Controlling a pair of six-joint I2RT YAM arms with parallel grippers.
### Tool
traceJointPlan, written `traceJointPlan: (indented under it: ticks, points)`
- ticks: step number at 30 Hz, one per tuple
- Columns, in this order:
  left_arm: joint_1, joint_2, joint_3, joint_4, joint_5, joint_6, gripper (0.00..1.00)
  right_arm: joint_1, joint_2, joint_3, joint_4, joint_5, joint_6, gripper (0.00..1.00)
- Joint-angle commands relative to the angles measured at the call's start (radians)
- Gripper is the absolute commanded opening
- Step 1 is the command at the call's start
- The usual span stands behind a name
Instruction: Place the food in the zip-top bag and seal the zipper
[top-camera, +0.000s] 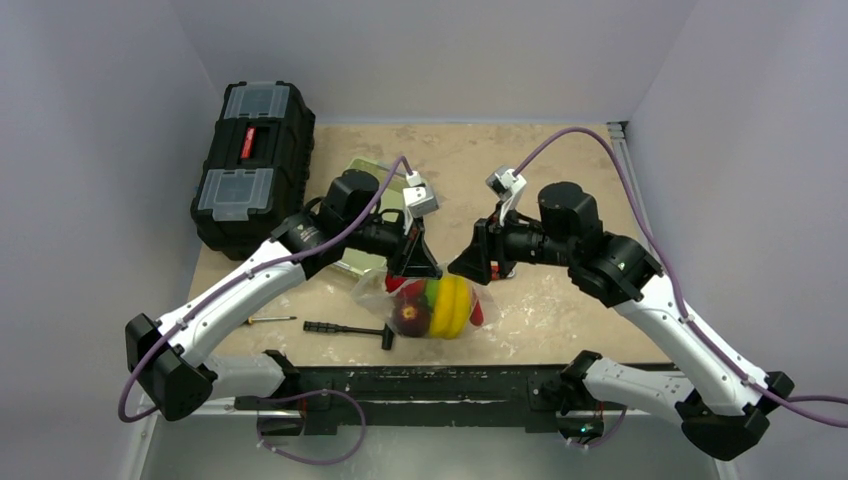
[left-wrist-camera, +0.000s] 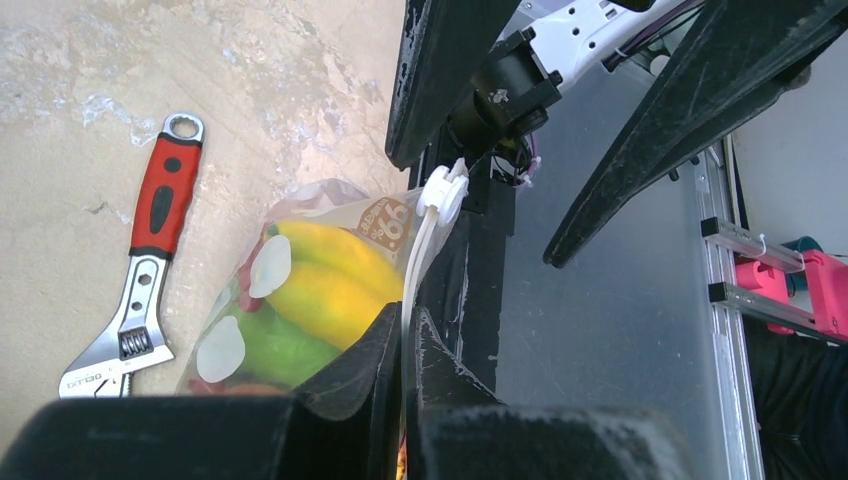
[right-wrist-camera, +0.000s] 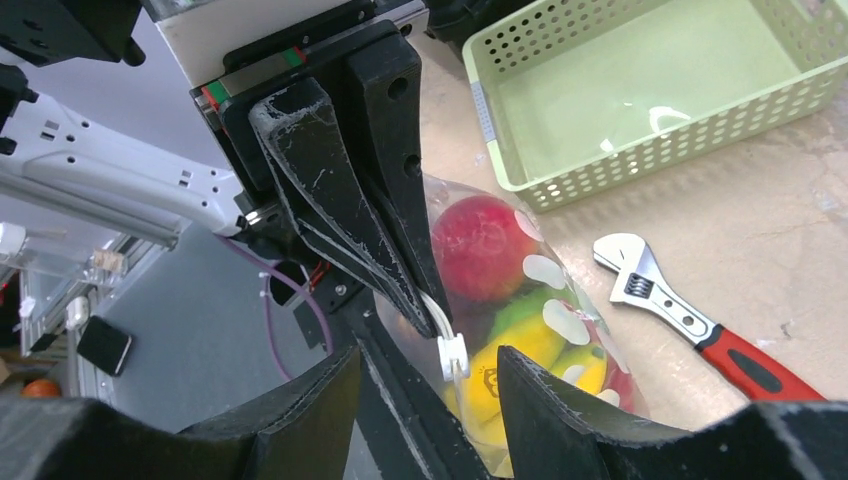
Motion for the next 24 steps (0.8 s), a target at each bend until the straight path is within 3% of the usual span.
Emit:
traceJointPlan:
  ticks: [1,9,14,17,24]
  points:
    - [-0.001,-0.041,-0.014,0.044,0.037,-0.002,0.0,-0.021,-0.006,0.005,0.021,-0.08,-0.026,0.52]
    - [0.0,-0.038,-0.012,0.042,0.061,0.007,0.0,-0.048,0.005,-0.001,0.011,-0.113,-0.047,0.3]
    - [0.0,-0.032,-0.003,0.031,0.072,0.01,0.0,-0.048,0.005,-0.016,0.03,-0.13,-0.068,0.32]
    - [0.001,-0.029,0.0,0.029,0.073,0.01,0.0,-0.048,0.012,-0.024,0.049,-0.148,-0.07,0.28]
    - [0.001,-0.019,0.007,0.022,0.09,0.006,0.0,-0.048,0.005,-0.046,0.083,-0.15,-0.079,0.0]
